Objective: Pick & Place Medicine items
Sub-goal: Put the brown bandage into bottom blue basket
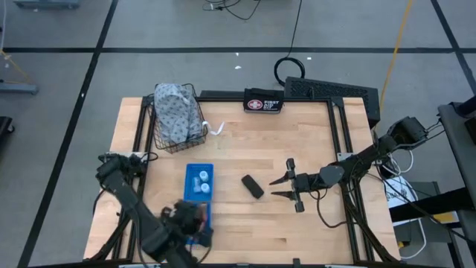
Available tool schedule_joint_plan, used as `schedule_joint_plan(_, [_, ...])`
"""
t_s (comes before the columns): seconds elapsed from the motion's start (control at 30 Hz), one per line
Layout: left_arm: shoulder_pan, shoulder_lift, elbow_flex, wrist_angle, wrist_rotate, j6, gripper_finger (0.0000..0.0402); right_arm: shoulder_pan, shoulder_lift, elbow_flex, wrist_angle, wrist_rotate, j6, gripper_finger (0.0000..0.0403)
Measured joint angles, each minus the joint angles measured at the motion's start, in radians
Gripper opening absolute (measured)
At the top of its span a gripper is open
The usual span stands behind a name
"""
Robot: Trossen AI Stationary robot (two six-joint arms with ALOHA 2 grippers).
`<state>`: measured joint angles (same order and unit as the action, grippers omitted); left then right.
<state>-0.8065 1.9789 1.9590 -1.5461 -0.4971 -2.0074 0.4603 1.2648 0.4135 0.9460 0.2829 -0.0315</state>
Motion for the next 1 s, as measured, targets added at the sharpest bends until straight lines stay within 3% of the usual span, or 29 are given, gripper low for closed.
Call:
schedule_joint_plan(0.13, [-0.04,0.005,-0.101,-0.022,0.109,-0.116,0.0044,0.0,0.0,0.0,0.066,0.0,-0.044,0.0121])
schedule_joint_plan(0.33, [-0.011,0.002,-0.228,0.136,0.252,0.006,0.0044,-0.003,0.0,0.0,0.09,0.0,-0.062,0.0114])
schedule_joint_plan(0.6, [0.058,0.001,-0.339,0.256,0.306,0.207,0.0044,-0.009,0.0,0.0,0.097,0.001,-0.038,0.011])
schedule_joint_plan(0.77, [0.059,-0.063,-0.406,0.347,0.282,0.278,0.0044,-0.009,0.0,0.0,0.097,0.001,-0.037,0.011])
schedule_joint_plan(1.0, [-0.002,-0.288,-0.635,0.406,0.208,0.166,0.0044,-0.009,0.0,0.0,0.096,0.0,-0.038,0.0105])
